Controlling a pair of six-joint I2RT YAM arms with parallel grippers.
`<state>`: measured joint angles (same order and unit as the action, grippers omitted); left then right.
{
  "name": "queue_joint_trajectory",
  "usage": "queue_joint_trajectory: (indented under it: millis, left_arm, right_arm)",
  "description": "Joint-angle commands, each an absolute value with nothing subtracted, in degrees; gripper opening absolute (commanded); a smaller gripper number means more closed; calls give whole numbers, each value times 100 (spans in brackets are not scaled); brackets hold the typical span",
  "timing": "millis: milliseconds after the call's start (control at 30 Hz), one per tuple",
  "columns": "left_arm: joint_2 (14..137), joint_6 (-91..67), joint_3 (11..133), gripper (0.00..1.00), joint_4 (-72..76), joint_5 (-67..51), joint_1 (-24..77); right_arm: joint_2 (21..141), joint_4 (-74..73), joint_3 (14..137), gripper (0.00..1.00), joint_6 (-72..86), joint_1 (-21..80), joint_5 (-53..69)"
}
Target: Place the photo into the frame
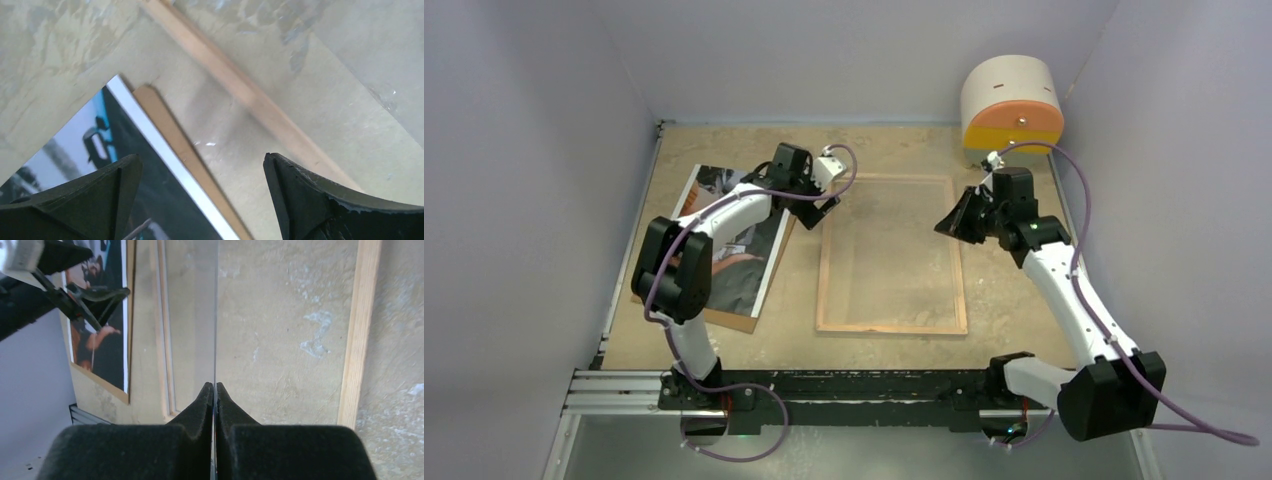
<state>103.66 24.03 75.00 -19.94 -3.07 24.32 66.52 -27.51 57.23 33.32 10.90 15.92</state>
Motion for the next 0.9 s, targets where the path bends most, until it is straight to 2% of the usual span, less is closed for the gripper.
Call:
queue_joint_trajectory:
  millis: [0,300,433,567,867]
  left_arm:
    - [10758,1832,7901,100,-2322,-913,2580]
    - [11125,1789,7822,99,-2275,-1088,2776]
    - [11138,1958,7611,93,-2127,-865,2821]
    - [11126,2348,7338,77,-1900,-526,2821]
    - [10845,2718,6742,72,-1609,-266,2821]
  right_arm:
    - [6525,-3022,5979,0,3135,929,1704]
    - [6469,-2852,5617,0,3249,903,2073]
    - [6484,-2695,5464,0,3372,901,2286]
    - [6491,-2417,5274,0,3421,905,2409]
    - [6267,-1878,4697,0,3843,910,2611]
